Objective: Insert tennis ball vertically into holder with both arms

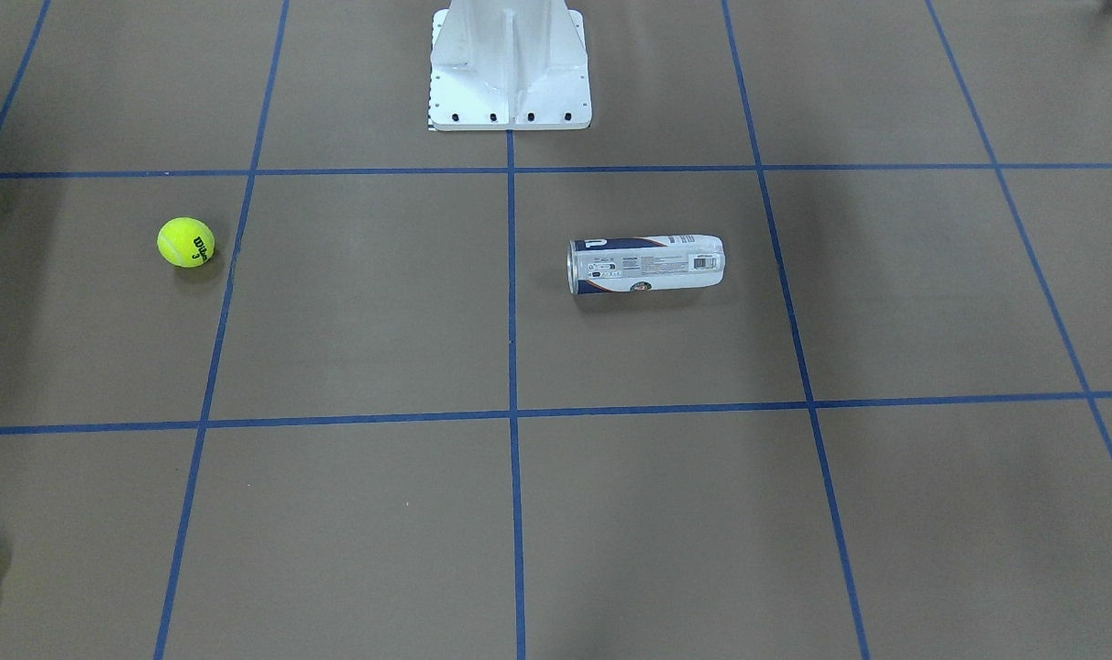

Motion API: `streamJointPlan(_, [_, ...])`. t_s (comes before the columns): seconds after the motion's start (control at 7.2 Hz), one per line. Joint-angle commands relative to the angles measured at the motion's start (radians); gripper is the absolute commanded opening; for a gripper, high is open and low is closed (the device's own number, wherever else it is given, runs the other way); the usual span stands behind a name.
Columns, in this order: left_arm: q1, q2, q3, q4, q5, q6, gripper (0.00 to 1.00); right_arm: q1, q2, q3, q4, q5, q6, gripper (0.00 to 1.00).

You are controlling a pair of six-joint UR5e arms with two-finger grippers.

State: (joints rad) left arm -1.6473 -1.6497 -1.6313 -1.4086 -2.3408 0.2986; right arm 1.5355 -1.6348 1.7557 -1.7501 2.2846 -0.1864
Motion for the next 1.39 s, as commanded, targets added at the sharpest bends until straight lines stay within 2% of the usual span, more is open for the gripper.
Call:
streamJointPlan(0.0, [0.001, -0.005, 0.002, -0.009, -0.003, -0.006, 0.99, 0.000, 0.018, 0.004, 0.020, 0.006, -0.001, 1.00])
streamJointPlan(0.42, [0.003, -0.041, 0.016, -0.010, -0.006, -0.016, 0.99, 0.002, 0.004, -0.004, 0.093, 0.015, -0.007, 1.00])
streamJointPlan(0.69, [0.007, -0.062, 0.005, -0.013, -0.011, -0.118, 0.99, 0.000, 0.006, 0.004, 0.103, 0.013, -0.004, 1.00])
streamJointPlan(0.97, [0.012, -0.064, -0.028, -0.075, -0.107, -0.166, 0.99, 0.000, 0.016, -0.004, 0.103, 0.013, 0.002, 1.00])
streamJointPlan(1.11, [0.020, -0.120, -0.028, -0.114, -0.112, -0.217, 0.99, 0.000, 0.018, -0.002, 0.103, 0.015, 0.004, 1.00])
streamJointPlan(1.25, [0.106, -0.136, -0.044, -0.224, -0.098, -0.211, 0.99, 0.000, 0.018, -0.002, 0.103, 0.016, 0.004, 1.00])
